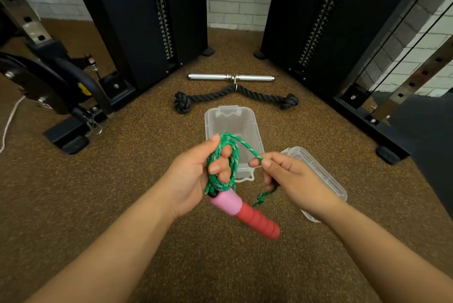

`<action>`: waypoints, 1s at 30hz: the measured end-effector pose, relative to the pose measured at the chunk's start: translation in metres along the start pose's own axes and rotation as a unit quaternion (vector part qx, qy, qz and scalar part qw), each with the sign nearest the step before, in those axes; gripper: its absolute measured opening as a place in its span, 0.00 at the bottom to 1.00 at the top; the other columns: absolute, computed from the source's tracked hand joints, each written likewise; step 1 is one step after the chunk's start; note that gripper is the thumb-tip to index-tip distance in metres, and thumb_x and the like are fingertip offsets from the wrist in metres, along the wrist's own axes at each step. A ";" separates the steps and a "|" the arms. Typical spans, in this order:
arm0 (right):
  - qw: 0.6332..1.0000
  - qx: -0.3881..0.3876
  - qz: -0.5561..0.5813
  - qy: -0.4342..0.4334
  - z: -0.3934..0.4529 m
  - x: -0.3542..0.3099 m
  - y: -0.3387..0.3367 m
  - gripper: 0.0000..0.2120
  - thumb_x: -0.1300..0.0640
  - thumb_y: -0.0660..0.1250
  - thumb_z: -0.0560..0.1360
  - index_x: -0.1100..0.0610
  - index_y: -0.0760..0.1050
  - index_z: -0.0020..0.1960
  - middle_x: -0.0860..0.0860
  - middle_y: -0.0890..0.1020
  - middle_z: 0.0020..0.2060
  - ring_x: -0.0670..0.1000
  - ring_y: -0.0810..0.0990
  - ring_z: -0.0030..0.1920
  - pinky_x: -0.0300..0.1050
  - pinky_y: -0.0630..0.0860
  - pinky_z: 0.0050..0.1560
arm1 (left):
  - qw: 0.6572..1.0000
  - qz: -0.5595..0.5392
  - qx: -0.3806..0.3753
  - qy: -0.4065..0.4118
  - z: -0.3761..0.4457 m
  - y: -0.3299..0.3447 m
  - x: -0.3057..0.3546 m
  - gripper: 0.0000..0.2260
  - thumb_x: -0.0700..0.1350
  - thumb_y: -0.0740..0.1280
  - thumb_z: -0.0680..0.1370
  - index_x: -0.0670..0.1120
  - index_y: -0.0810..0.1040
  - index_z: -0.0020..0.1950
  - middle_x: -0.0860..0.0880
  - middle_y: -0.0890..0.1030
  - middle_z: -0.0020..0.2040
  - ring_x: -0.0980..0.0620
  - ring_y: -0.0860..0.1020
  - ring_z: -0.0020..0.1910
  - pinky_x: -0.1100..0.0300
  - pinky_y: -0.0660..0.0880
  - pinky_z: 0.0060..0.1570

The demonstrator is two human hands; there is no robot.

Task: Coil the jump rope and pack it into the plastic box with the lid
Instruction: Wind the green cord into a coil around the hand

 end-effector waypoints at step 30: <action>0.990 0.050 -0.111 -0.071 -0.007 -0.033 -0.004 0.16 0.42 0.61 0.73 0.51 0.75 0.33 0.50 0.67 0.26 0.48 0.65 0.28 0.43 0.62 0.31 | 0.944 0.301 -0.125 -0.059 -0.006 0.002 -0.011 0.18 0.52 0.61 0.75 0.41 0.80 0.54 0.51 0.73 0.29 0.55 0.75 0.32 0.64 0.74 0.42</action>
Point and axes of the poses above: each hand's wrist, its own z-axis towards the middle knuckle, its own y-axis out of the palm, x = y × z, the point moved 3 cm from there along z, towards the middle knuckle
